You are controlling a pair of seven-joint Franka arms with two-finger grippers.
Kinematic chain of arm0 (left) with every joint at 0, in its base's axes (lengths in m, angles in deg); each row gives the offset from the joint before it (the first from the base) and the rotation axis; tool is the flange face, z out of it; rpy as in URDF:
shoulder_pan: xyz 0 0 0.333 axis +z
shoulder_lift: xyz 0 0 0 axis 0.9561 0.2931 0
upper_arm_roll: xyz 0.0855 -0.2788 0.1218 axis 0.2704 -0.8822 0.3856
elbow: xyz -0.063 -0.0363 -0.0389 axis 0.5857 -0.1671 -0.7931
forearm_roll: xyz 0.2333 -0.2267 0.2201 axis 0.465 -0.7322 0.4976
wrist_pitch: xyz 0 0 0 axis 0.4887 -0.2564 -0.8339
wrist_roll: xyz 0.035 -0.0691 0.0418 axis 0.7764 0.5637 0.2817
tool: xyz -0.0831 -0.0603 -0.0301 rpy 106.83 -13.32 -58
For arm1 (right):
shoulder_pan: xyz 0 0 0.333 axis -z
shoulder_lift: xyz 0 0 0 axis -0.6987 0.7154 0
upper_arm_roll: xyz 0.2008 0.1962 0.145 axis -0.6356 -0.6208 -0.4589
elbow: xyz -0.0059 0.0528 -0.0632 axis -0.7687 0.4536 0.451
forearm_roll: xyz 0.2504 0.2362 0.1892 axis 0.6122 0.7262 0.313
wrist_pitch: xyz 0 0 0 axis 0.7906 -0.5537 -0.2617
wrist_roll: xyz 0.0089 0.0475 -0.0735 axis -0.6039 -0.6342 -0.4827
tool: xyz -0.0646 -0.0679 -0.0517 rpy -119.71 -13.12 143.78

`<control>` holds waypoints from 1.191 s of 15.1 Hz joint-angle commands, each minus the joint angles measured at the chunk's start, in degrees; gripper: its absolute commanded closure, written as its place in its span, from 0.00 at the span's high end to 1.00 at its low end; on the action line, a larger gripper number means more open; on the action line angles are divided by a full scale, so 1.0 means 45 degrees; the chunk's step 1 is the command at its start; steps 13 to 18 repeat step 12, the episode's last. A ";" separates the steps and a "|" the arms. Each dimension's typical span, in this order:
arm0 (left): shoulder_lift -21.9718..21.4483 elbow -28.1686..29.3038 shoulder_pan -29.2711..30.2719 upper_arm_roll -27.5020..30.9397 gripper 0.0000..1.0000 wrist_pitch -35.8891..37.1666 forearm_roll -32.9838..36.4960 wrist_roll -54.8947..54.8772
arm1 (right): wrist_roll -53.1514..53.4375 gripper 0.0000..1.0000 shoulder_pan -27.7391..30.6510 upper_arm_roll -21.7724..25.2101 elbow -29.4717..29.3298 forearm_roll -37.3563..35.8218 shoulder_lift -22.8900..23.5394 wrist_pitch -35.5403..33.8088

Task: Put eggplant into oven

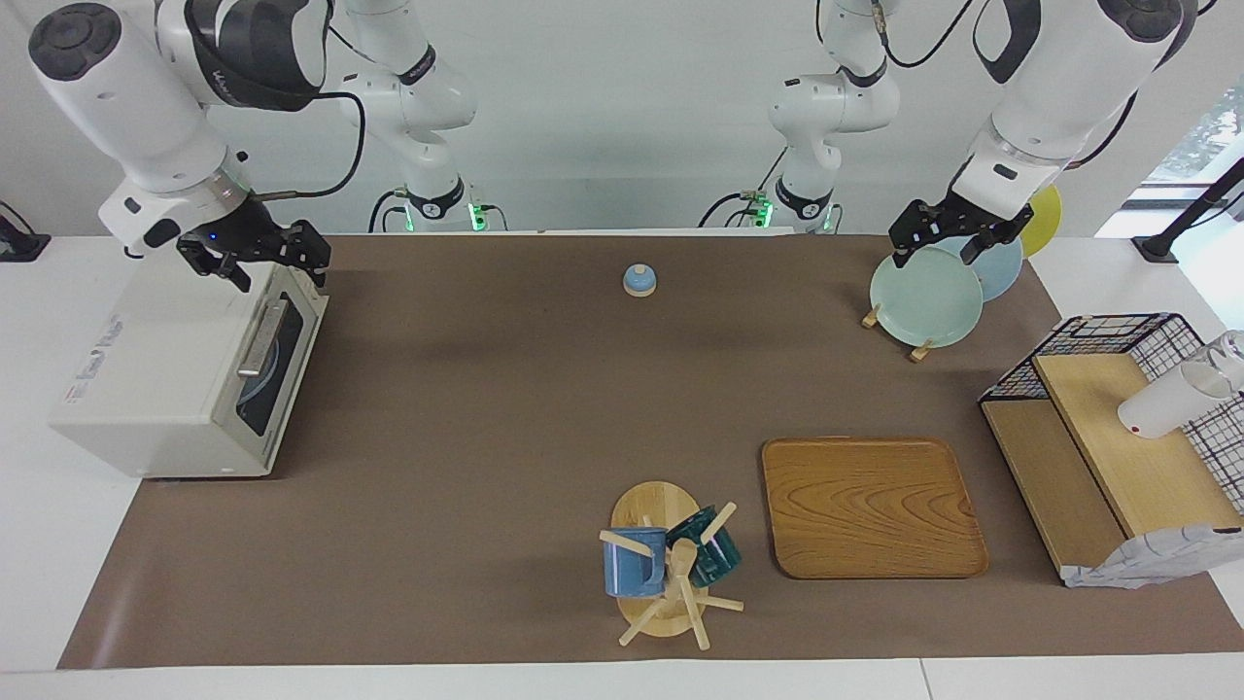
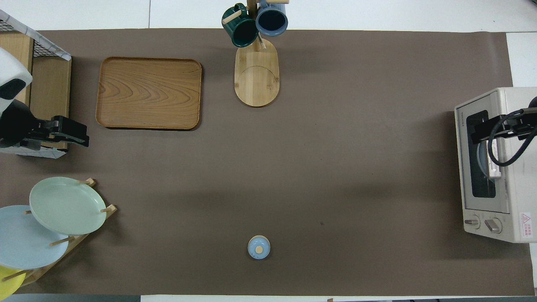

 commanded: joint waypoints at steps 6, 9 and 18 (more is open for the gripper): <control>-0.0029 0.0007 0.0145 -0.0135 1.00 0.0183 0.0209 -0.0021 | 0.0174 1.00 -0.0006 -0.0016 -0.0600 0.0214 0.0336 0.0204; -0.0029 0.0007 0.0145 -0.0135 1.00 0.0183 0.0209 -0.0021 | 0.0174 1.00 -0.0006 -0.0016 -0.0600 0.0214 0.0336 0.0205; -0.0029 0.0007 0.0145 -0.0135 1.00 0.0183 0.0209 -0.0021 | 0.0174 1.00 -0.0006 -0.0016 -0.0581 0.0175 0.0336 0.0205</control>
